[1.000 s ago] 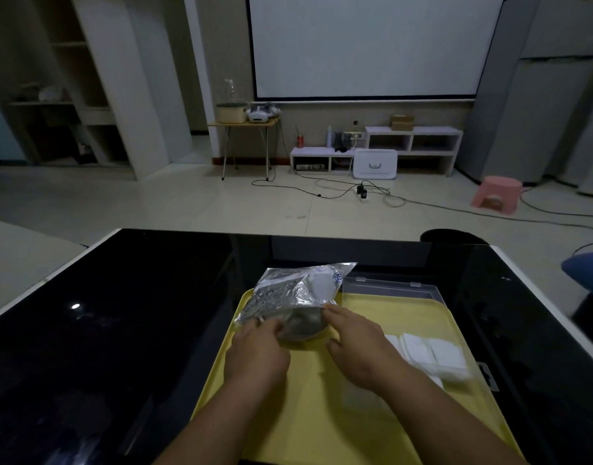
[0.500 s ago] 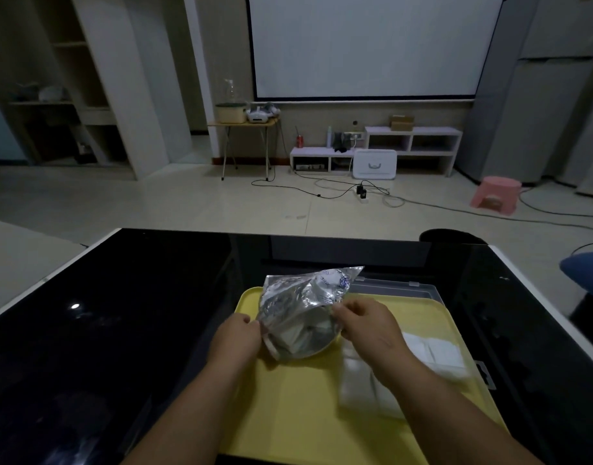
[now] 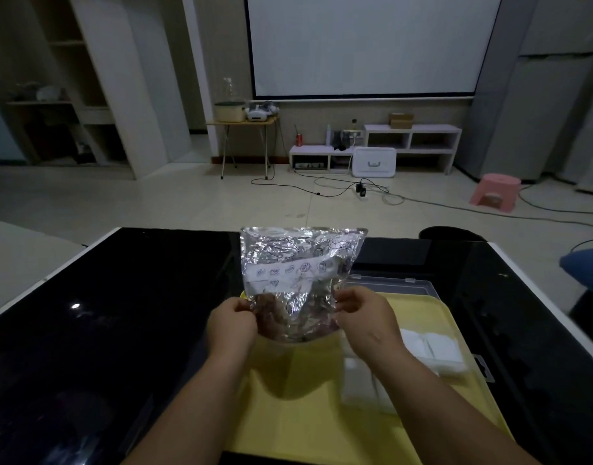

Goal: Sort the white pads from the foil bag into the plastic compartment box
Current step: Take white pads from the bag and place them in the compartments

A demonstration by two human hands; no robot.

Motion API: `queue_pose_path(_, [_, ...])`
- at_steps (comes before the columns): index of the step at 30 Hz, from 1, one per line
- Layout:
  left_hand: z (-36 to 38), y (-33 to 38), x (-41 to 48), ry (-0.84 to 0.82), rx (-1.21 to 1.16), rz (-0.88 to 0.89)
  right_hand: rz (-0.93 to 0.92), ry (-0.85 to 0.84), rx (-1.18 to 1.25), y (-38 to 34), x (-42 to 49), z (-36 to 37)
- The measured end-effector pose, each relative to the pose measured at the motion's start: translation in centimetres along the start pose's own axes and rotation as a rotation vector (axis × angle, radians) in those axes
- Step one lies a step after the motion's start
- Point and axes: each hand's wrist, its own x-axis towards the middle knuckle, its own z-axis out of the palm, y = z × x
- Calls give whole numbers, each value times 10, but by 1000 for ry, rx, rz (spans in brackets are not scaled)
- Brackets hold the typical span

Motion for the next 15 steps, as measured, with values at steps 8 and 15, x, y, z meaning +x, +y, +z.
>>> queue_pose_path(8, [-4, 2, -4, 59, -4, 1, -102, 13, -188, 0, -1, -2])
queue_pose_path(15, [-2, 5, -6, 49, -1, 20, -81, 32, -181, 3, 1, 0])
